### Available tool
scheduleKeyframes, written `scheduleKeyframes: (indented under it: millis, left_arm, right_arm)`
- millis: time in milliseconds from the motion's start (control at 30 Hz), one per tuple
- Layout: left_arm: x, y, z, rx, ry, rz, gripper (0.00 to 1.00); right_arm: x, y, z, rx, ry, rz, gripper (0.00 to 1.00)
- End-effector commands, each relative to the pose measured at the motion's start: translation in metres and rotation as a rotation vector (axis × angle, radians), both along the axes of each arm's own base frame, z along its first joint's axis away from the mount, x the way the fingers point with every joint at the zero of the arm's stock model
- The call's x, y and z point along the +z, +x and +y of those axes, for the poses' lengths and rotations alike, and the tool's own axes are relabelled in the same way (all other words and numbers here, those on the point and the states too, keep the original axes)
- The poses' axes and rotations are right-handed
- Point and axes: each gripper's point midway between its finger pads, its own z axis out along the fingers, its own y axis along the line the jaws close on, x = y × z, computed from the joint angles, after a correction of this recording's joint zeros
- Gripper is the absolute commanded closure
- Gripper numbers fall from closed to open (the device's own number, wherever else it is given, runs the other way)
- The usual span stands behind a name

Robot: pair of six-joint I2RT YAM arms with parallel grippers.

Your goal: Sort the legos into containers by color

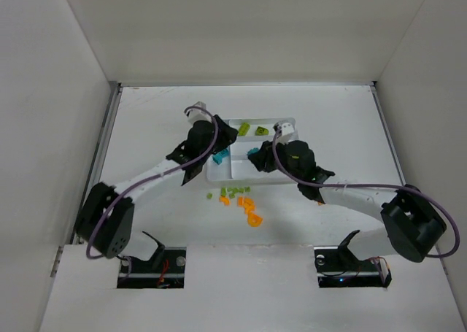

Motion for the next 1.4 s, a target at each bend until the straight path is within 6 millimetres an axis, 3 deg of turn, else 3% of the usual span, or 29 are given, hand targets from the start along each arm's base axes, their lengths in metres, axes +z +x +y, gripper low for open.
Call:
scheduleKeyframes:
  millis: [0, 167, 367, 633, 967, 1100, 1167, 1233, 1367]
  left_arm:
    - [0.027, 0.038, -0.035, -0.054, -0.003, -0.121, 0.62]
    - [0.006, 0.078, -0.077, -0.116, 0.093, -0.126, 0.61]
    - [-0.017, 0.105, -0.116, -0.177, 0.223, -0.139, 0.58]
    - [-0.035, 0.123, -0.121, -0.162, 0.428, -0.172, 0.52]
    - [-0.045, 0.131, -0.110, -0.126, 0.488, -0.166, 0.44]
    - [-0.024, 0.122, -0.106, -0.114, 0.441, -0.174, 0.42]
    - [-0.009, 0.108, -0.102, -0.115, 0.370, -0.154, 0.44]
    - [0.000, 0.087, -0.098, -0.146, 0.284, -0.112, 0.44]
    - [-0.004, 0.030, -0.086, -0.236, 0.036, 0.056, 0.43]
  right_arm:
    - [0.027, 0.031, -0.040, -0.232, 0.125, -0.034, 0.74]
    - [0.025, 0.048, -0.087, -0.400, 0.186, -0.012, 0.74]
    - [0.029, 0.048, -0.094, -0.420, 0.221, -0.017, 0.73]
    - [0.031, 0.046, -0.091, -0.407, 0.230, -0.017, 0.73]
    - [0.031, 0.046, -0.089, -0.397, 0.224, -0.017, 0.73]
    - [0.028, 0.047, -0.086, -0.384, 0.213, -0.012, 0.73]
    - [0.026, 0.048, -0.082, -0.363, 0.206, -0.007, 0.73]
    - [0.027, 0.047, -0.076, -0.334, 0.203, -0.007, 0.72]
    - [0.027, 0.039, -0.055, -0.232, 0.200, 0.002, 0.72]
